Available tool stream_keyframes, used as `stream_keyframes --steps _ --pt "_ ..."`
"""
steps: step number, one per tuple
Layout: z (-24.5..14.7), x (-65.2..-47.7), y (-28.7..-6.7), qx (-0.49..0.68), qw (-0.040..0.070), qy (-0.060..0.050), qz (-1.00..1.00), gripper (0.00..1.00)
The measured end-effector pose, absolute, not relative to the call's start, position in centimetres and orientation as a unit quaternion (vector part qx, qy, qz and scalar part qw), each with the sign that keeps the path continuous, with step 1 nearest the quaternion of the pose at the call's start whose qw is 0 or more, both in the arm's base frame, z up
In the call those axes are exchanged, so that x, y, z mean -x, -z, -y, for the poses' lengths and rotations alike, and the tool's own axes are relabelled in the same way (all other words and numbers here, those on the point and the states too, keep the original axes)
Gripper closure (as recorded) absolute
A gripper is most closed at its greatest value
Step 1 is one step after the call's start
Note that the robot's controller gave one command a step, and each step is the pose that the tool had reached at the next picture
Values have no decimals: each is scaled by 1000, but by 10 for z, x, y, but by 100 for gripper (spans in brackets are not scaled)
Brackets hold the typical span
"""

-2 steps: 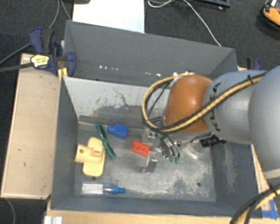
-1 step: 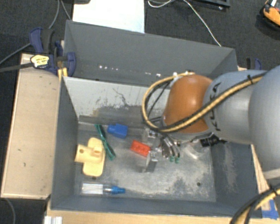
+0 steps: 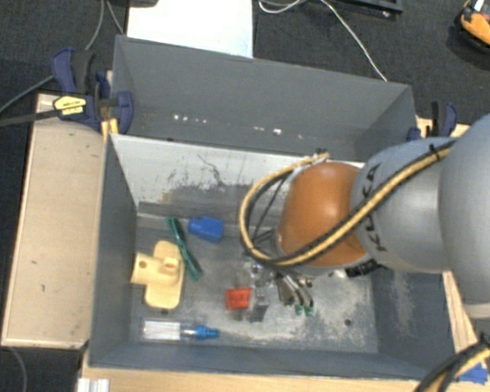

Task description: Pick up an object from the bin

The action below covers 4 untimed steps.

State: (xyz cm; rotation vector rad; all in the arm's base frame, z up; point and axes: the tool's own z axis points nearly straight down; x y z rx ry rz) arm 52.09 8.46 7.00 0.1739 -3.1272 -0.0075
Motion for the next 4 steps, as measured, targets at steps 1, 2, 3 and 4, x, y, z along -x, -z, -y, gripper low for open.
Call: stream_keyframes --steps 1,2,3,4 --pt "-85 -521 -70 -55 5 2 998 100" --pt "-84 -527 -85 -54 2 3 999 100" --pt "-86 -536 -165 -48 0 3 999 100" --pt "-89 -551 -102 -37 4 3 999 100"
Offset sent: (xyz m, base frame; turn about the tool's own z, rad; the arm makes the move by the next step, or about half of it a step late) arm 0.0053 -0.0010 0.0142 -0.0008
